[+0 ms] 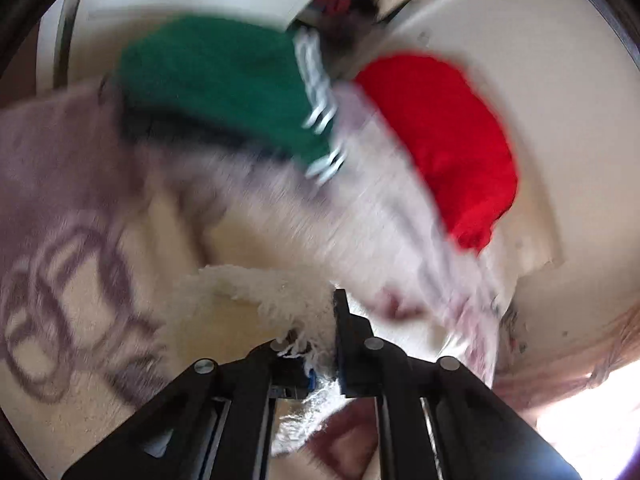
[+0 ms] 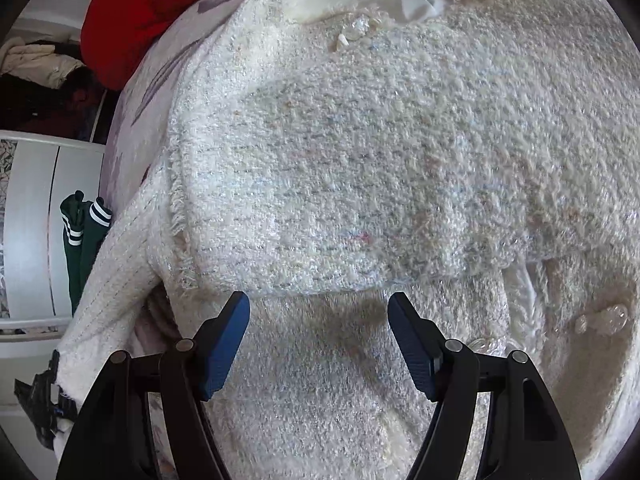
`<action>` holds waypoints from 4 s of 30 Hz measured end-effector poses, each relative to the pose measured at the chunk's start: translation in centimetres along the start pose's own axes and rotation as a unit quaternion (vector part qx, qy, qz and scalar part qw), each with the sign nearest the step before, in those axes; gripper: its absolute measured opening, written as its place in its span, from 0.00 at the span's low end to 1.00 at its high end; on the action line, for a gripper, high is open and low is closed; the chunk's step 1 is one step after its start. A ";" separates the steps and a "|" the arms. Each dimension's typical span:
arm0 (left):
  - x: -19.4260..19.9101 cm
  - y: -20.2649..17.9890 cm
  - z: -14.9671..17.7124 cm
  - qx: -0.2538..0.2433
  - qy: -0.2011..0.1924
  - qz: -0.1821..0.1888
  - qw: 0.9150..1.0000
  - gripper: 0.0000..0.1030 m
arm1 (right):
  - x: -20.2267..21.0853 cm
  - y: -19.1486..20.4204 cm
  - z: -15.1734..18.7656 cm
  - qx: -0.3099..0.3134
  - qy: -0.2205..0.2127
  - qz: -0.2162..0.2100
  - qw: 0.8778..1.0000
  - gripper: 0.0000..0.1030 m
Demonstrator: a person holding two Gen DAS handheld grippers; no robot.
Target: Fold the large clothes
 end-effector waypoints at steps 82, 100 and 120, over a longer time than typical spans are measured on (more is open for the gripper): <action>-6.0 7.0 -0.5 -0.081 0.148 -0.086 0.982 0.56 | -2.1 -0.1 -0.4 -0.001 0.013 0.047 0.999 0.72; 0.8 13.2 -4.5 0.141 -0.001 0.006 0.990 0.14 | -4.3 2.1 0.2 0.000 0.003 0.068 0.998 0.72; -6.5 3.6 3.1 0.178 -0.042 -0.020 0.983 0.07 | -5.5 5.1 2.5 -0.003 -0.019 0.069 0.997 0.82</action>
Point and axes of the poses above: each gripper's, at about its wrist camera, not at the fingertips, and x roughly against the way its jaws point, y to its left, z to its underside, the point moved 2 cm from there along -x, roughly the way its jaws point, and after that the axes turned 2 degrees about -z, right-handed, at the moved point
